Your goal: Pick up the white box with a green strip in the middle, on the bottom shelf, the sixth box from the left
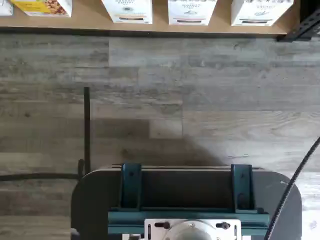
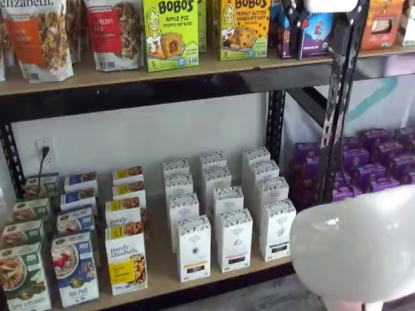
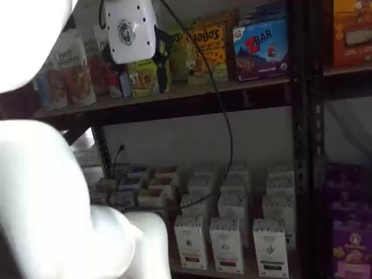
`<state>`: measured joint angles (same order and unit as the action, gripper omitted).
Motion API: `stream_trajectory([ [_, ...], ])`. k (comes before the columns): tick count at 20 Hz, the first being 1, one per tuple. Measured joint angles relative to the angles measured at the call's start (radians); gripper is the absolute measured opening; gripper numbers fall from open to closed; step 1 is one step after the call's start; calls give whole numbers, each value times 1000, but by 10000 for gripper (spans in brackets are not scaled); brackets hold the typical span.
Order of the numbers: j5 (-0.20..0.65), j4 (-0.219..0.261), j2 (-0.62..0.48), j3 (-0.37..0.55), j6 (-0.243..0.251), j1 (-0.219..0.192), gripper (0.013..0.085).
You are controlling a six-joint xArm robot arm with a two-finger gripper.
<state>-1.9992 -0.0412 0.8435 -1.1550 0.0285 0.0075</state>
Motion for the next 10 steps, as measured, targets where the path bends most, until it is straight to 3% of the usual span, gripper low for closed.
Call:
stream_trajectory([
  [6,-2,-11,0,1,-19,-25,850],
  [10,29,18,15,36,-19,-11,850],
])
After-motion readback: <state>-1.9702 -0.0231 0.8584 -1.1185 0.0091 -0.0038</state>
